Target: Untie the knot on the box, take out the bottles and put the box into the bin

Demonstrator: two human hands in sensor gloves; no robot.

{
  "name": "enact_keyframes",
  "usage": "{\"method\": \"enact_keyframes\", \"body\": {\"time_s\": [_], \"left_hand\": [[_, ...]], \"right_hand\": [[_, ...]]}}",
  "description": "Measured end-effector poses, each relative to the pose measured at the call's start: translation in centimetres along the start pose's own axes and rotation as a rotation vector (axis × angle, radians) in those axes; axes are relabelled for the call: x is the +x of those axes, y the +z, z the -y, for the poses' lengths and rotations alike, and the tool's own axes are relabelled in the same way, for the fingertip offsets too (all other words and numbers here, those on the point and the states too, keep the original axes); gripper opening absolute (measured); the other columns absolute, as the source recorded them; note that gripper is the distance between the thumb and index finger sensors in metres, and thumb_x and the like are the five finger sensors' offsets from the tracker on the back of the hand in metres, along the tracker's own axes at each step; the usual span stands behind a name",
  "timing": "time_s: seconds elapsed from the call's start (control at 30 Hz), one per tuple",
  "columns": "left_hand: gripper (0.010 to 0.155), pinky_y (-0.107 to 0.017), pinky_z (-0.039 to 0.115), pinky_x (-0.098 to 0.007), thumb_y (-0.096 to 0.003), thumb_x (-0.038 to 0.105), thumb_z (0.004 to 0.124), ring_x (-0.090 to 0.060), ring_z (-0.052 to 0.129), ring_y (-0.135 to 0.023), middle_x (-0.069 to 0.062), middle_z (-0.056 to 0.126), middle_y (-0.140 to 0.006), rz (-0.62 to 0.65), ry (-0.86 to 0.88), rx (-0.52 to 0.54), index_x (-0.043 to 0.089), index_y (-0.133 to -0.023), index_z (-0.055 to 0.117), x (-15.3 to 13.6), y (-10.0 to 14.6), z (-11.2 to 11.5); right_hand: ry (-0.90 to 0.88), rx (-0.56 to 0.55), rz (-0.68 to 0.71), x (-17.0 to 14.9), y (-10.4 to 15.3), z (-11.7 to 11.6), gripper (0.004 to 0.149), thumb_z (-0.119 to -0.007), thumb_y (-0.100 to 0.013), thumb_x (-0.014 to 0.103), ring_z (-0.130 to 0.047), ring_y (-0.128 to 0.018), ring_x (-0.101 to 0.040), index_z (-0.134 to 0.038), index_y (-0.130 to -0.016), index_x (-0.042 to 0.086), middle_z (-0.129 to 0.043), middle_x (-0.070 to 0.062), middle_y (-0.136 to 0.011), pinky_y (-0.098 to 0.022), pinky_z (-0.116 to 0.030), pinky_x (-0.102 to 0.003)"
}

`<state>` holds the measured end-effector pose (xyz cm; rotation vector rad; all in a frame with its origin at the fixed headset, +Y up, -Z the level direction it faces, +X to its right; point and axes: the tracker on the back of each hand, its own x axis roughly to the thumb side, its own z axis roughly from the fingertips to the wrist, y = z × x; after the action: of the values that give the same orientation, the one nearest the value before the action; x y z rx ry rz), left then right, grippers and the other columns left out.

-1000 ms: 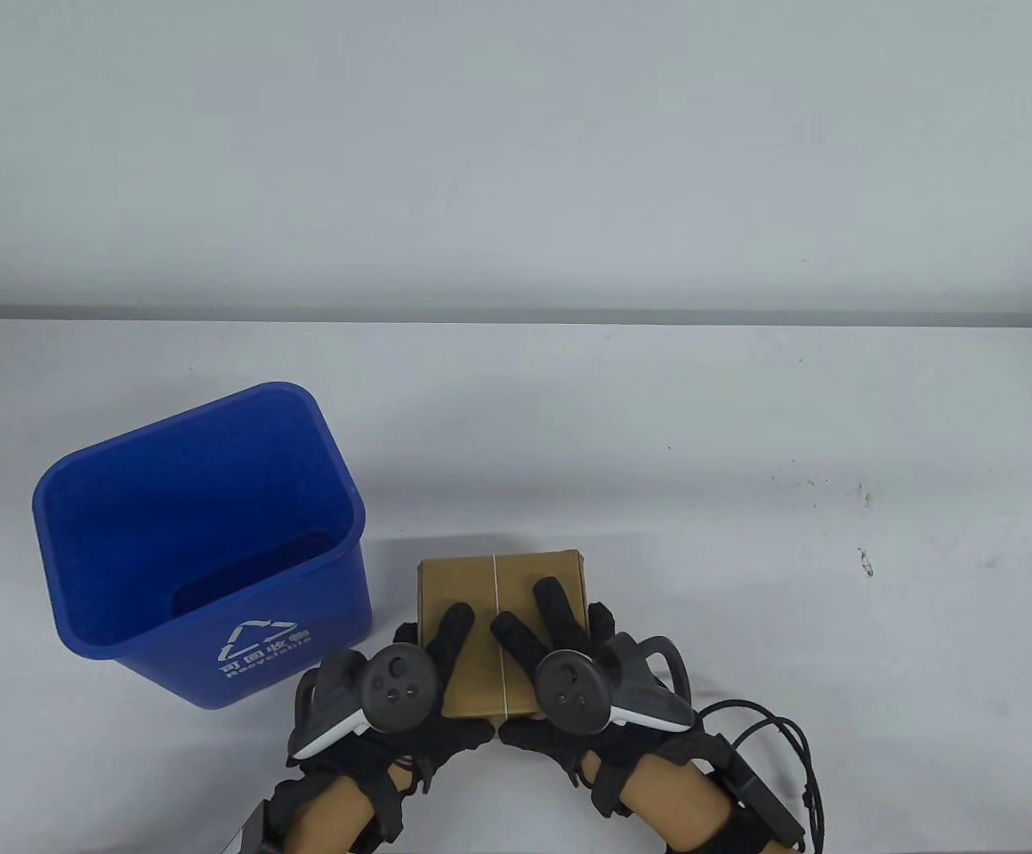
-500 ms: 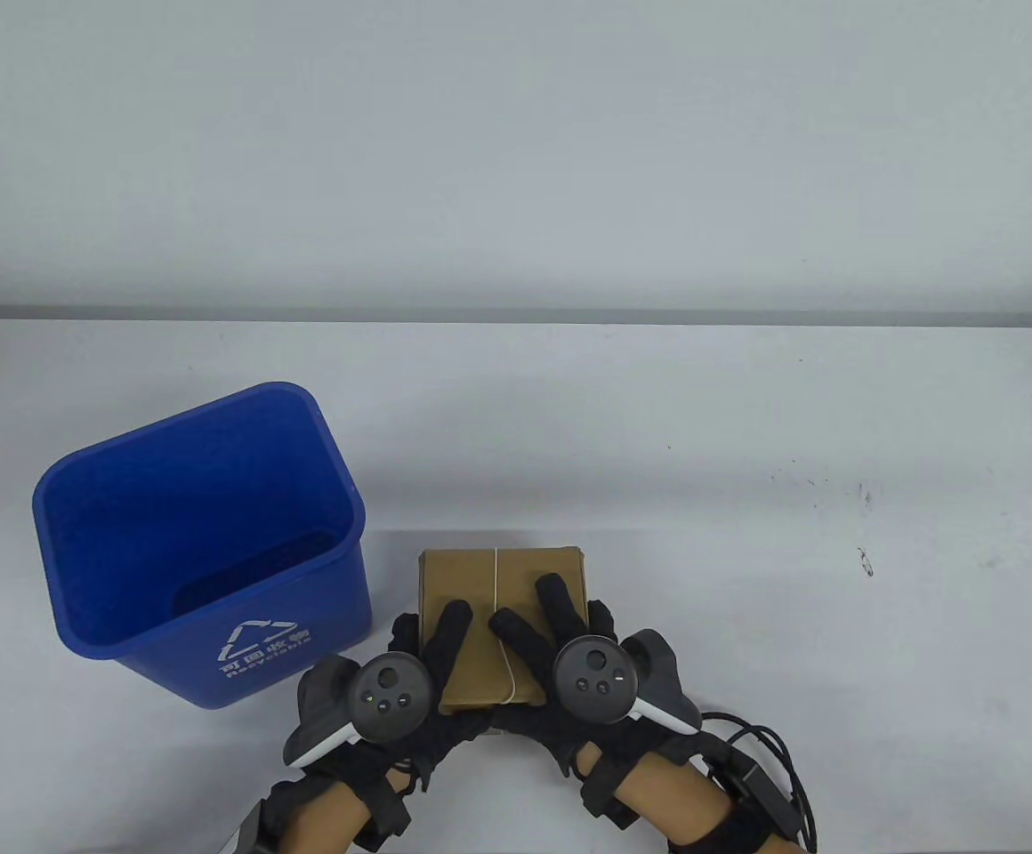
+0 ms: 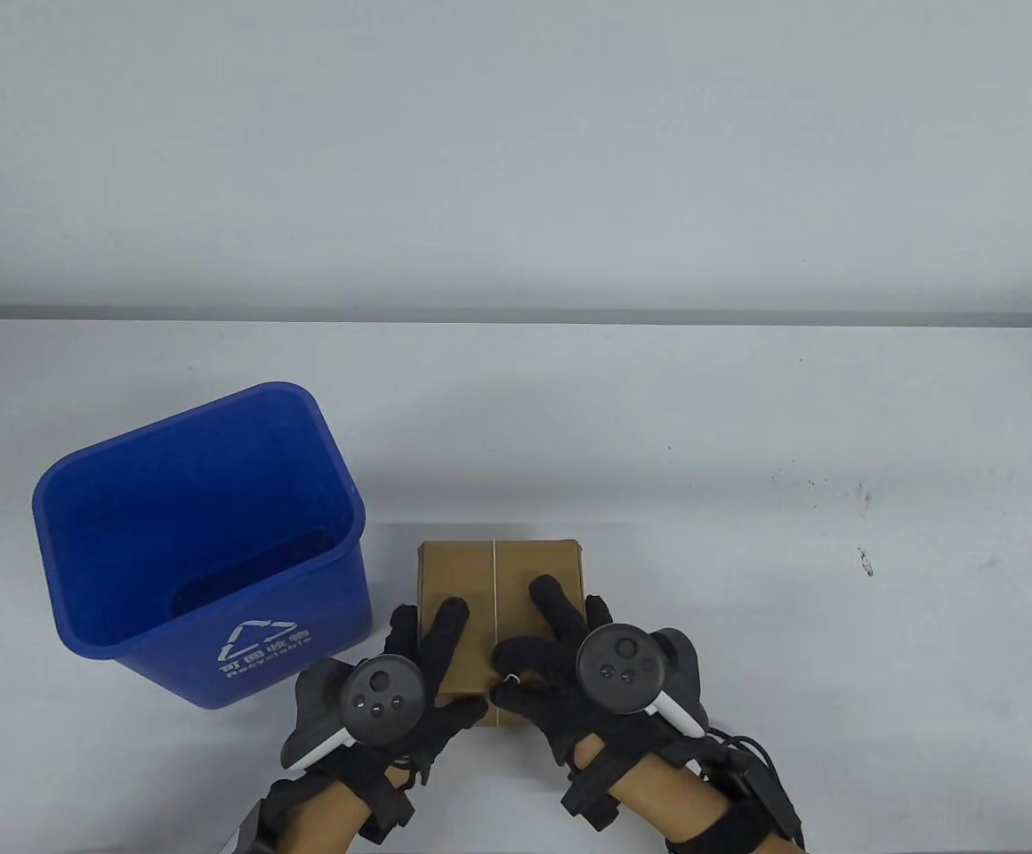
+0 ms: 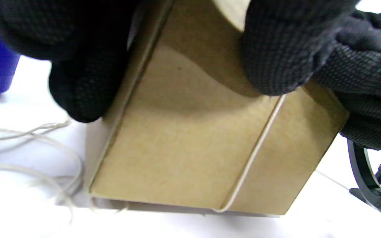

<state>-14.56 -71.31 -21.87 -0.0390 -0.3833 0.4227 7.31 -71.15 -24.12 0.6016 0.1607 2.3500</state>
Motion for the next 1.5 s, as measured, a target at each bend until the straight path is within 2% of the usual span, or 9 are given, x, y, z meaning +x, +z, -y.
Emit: {"method": "enact_keyframes", "body": {"time_s": [0.3, 0.4, 0.53, 0.73, 0.93, 1.03, 1.3, 1.37, 1.5], "left_hand": [[0.094, -0.042, 0.083, -0.052, -0.0430, 0.059, 0.083, -0.047, 0.099, -0.053, -0.042, 0.045, -0.102, -0.007, 0.001, 0.041, 0.029, -0.115, 0.030, -0.2, 0.2, -0.4], [0.095, -0.044, 0.082, -0.054, -0.0421, 0.061, 0.082, -0.048, 0.098, -0.055, -0.041, 0.043, -0.103, -0.018, -0.012, 0.043, 0.030, -0.115, 0.028, -0.5, 0.1, -0.4], [0.097, -0.047, 0.080, -0.056, -0.0425, 0.062, 0.081, -0.049, 0.095, -0.060, -0.040, 0.037, -0.105, -0.057, -0.025, -0.046, 0.031, -0.114, 0.022, -1.1, -0.2, 0.3], [0.098, -0.050, 0.078, -0.056, -0.0426, 0.064, 0.079, -0.050, 0.092, -0.064, -0.037, 0.033, -0.107, -0.068, -0.016, -0.050, 0.034, -0.113, 0.017, -1.6, -0.3, 0.4], [0.098, -0.053, 0.076, -0.058, -0.0431, 0.064, 0.077, -0.049, 0.089, -0.070, -0.036, 0.030, -0.108, -0.088, -0.014, -0.066, 0.033, -0.112, 0.014, -1.9, -0.4, 0.4], [0.098, -0.056, 0.074, -0.059, -0.0437, 0.063, 0.074, -0.050, 0.086, -0.074, -0.035, 0.026, -0.109, -0.097, -0.021, -0.089, 0.034, -0.111, 0.010, -1.8, -0.4, 0.6], [0.098, -0.057, 0.073, -0.059, -0.0439, 0.063, 0.074, -0.050, 0.085, -0.076, -0.035, 0.024, -0.109, -0.099, -0.007, -0.094, 0.034, -0.111, 0.009, -1.9, -0.4, 0.6], [0.098, -0.057, 0.072, -0.059, -0.0439, 0.063, 0.075, -0.050, 0.085, -0.076, -0.035, 0.024, -0.109, -0.097, -0.004, -0.095, 0.034, -0.111, 0.009, -1.9, -0.4, 0.7], [0.098, -0.058, 0.072, -0.060, -0.0441, 0.063, 0.074, -0.051, 0.084, -0.077, -0.035, 0.024, -0.109, -0.097, 0.000, -0.096, 0.033, -0.111, 0.009, -1.9, -0.4, 0.6]], "right_hand": [[-0.153, -0.027, -0.017, -0.7, -0.1, 1.9, 0.030, -0.084, -0.046, 0.041, -0.035, -0.085, -0.081, -0.082, -0.074, 0.031, -0.041, -0.006, -0.112, -0.057, -0.050, -0.076], [-0.267, -0.036, -0.030, -1.5, -0.2, 3.0, 0.030, -0.083, -0.046, 0.040, -0.041, -0.086, -0.078, -0.081, -0.074, 0.030, -0.056, -0.004, -0.109, -0.058, -0.055, -0.072], [-0.365, 0.016, -0.076, -3.6, -1.0, 3.4, 0.030, -0.082, -0.047, 0.037, -0.053, -0.086, -0.073, -0.080, -0.075, 0.026, -0.071, 0.000, -0.100, -0.057, -0.064, -0.065], [-0.462, 0.039, -0.083, -5.6, -1.7, 4.8, 0.030, -0.082, -0.047, 0.036, -0.068, -0.085, -0.063, -0.080, -0.074, 0.024, -0.084, 0.003, -0.088, -0.054, -0.078, -0.053], [-0.668, 0.023, -0.104, -8.3, -1.9, 6.6, 0.030, -0.082, -0.047, 0.035, -0.093, -0.072, -0.044, -0.080, -0.075, 0.023, -0.091, -0.002, -0.079, -0.045, -0.085, -0.044], [-0.788, -0.045, -0.108, -9.3, -1.4, 8.4, 0.030, -0.082, -0.047, 0.035, -0.097, -0.066, -0.038, -0.079, -0.075, 0.023, -0.093, -0.002, -0.075, -0.041, -0.086, -0.042], [-0.738, -0.239, -0.328, -13.6, 0.0, 11.0, 0.031, -0.080, -0.048, 0.033, -0.093, -0.069, -0.039, -0.077, -0.075, 0.020, -0.090, -0.004, -0.076, -0.044, -0.081, -0.045], [-0.653, -0.250, -0.394, -14.4, 0.2, 11.3, 0.031, -0.080, -0.048, 0.032, -0.092, -0.068, -0.040, -0.077, -0.075, 0.019, -0.090, -0.005, -0.075, -0.044, -0.081, -0.046], [-0.262, -0.299, -0.495, -14.8, 0.5, 12.1, 0.031, -0.080, -0.048, 0.031, -0.091, -0.068, -0.041, -0.077, -0.075, 0.018, -0.090, -0.006, -0.075, -0.044, -0.080, -0.047]]}}
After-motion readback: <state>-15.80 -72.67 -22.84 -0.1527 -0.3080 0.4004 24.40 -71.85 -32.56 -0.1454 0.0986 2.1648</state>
